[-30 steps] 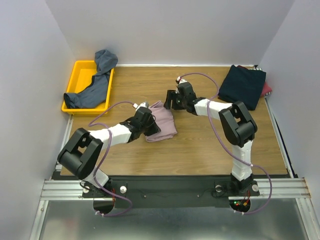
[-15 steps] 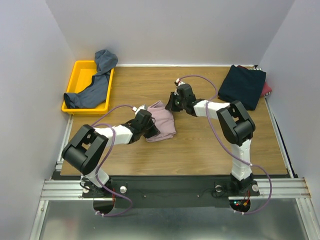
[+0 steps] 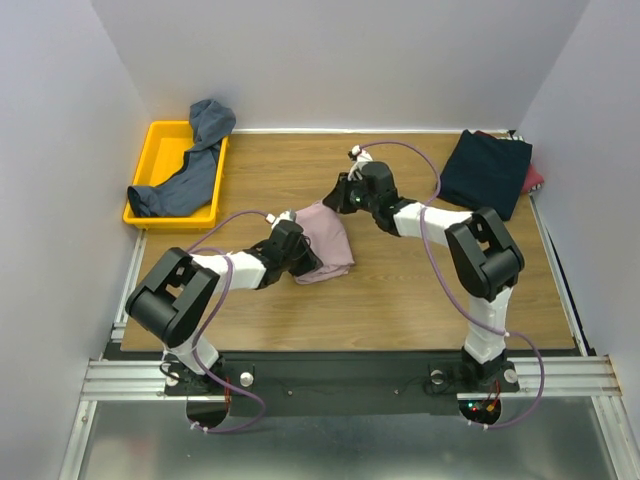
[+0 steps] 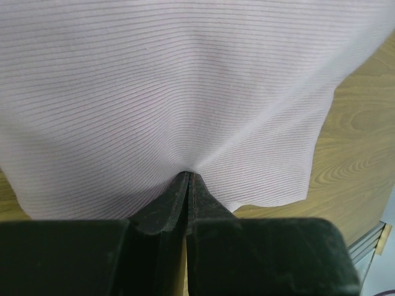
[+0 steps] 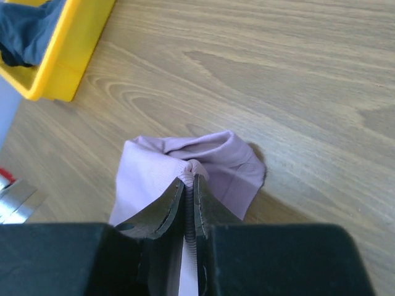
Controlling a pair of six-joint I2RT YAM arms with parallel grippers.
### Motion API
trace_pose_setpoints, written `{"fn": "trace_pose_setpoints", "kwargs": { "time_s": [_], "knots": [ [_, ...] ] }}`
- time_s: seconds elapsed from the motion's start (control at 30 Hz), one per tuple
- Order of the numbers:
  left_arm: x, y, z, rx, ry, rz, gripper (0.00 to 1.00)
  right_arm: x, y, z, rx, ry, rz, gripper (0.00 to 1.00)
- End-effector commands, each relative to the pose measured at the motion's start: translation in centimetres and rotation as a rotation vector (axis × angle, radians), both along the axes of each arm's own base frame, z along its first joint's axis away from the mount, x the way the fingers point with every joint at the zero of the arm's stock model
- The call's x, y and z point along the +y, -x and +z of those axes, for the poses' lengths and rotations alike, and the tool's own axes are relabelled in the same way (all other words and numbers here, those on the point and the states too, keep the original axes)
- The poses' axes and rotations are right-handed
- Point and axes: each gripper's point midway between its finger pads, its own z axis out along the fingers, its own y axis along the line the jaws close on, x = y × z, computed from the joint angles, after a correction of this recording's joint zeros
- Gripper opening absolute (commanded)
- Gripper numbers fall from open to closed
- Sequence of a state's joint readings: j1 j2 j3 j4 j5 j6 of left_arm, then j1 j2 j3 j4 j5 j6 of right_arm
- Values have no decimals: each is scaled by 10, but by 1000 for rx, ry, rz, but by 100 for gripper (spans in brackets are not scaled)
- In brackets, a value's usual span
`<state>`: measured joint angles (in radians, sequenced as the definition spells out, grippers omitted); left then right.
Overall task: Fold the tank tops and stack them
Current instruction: Fold the tank top
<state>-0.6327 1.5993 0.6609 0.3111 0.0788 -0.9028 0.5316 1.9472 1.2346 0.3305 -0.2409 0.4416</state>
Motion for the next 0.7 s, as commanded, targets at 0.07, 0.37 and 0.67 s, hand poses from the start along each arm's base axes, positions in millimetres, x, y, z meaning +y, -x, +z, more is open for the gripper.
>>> {"fn": "trace_pose_setpoints", "kwargs": {
  "time_s": [0.07, 0.37, 0.67],
  "knots": [
    [9, 17, -23, 68, -47, -24, 13, 2, -29, -25, -30, 43, -74, 16],
    [2, 16, -7, 29, -16, -66, 20, -18, -46, -49, -3, 141, -197, 61],
    [-11, -7, 76, -143, 67, -89, 36, -51, -45, 21, -42, 186, -352, 89]
  ]
}}
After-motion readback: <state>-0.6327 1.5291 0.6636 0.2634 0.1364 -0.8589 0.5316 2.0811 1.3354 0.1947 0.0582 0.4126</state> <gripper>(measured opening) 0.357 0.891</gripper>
